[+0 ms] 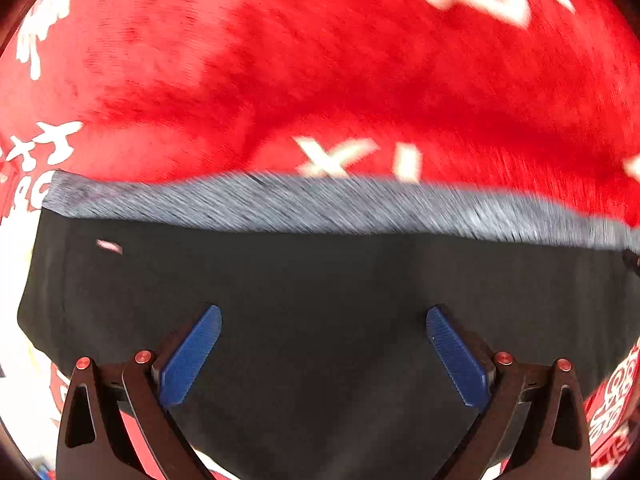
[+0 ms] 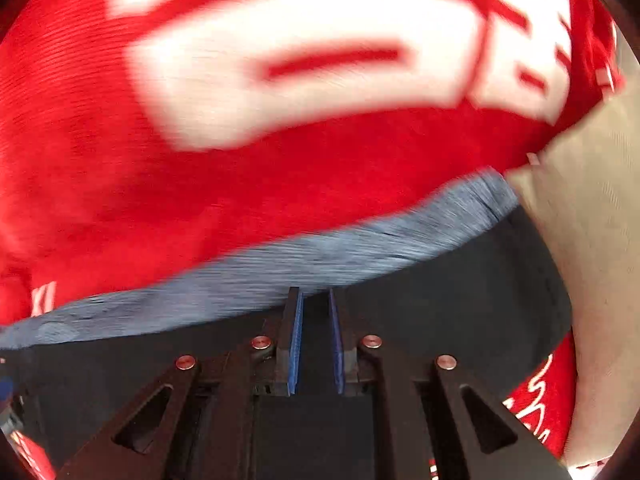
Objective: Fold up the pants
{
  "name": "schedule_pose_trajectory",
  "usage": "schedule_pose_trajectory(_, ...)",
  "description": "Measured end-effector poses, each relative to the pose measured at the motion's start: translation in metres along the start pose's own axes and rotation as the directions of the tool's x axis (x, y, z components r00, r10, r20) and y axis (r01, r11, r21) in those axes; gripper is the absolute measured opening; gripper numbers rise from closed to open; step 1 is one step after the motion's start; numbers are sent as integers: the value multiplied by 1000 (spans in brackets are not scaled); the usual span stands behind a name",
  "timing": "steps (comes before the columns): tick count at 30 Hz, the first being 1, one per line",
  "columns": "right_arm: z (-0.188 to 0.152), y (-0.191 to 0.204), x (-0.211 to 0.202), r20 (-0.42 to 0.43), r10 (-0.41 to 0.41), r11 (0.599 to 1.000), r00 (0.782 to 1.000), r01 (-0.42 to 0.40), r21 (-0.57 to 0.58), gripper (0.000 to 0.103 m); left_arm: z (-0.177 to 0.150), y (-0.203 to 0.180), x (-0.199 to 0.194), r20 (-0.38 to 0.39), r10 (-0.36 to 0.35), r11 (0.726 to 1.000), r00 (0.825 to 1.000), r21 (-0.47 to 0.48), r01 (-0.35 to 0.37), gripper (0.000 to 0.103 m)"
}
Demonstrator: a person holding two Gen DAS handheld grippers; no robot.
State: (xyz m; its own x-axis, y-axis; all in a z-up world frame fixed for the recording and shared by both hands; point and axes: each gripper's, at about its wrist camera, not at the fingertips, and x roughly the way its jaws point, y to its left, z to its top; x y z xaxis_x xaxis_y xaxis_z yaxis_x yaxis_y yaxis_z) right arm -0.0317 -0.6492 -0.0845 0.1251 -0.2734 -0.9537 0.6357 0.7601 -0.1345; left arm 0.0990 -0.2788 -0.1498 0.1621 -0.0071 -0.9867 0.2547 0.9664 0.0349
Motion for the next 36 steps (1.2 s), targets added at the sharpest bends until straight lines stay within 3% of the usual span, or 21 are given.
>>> schedule_pose_trajectory(3, 6, -42, 1, 18, -40, 998, 999, 39, 57, 14, -11, -10, 7, -8, 10, 1000, 1000, -17, -10, 103)
schedule_pose_trajectory(8, 14, -85, 1, 53, -115, 993, 992, 113, 26, 14, -23, 1, 10, 0, -31, 995, 1000, -93, 31, 103)
schedule_pose_trajectory(13, 4, -107, -14, 16, -61, 993, 998, 59, 99, 15, -22, -12, 0, -12, 48, 998, 999, -34, -48, 103)
schedule_pose_trajectory(15, -4, -128, -22, -3, -11, 991, 1000, 11, 136, 20, -22, -20, -8, -10, 30, 999, 999, -16, -31, 103)
schedule_pose_trajectory(17, -20, -127, -35, -8, 30, 989, 1000, -29, 147, 29, -23, -32, -17, 7, 13, 1000, 1000, 8, -13, 103)
schedule_pose_trajectory(23, -63, -102, -57, -15, 131, 989, 991, -130, 71, 30, -40, -75, -13, -12, 12, 993, 1000, 114, -11, 103)
schedule_pose_trajectory(27, -83, -64, -49, -11, 112, 992, 994, -112, -53, 33, -55, -82, -12, 38, 31, 993, 999, 111, -35, 103)
schedule_pose_trajectory(30, -88, -58, -43, 18, 91, 990, 996, -88, -108, 39, -57, -82, -12, 36, 30, 994, 999, 107, -34, 103)
schedule_pose_trajectory(36, -96, -52, -54, -39, 131, 990, 991, -133, -51, 47, -46, -74, -4, 21, 21, 995, 1000, 100, -23, 103)
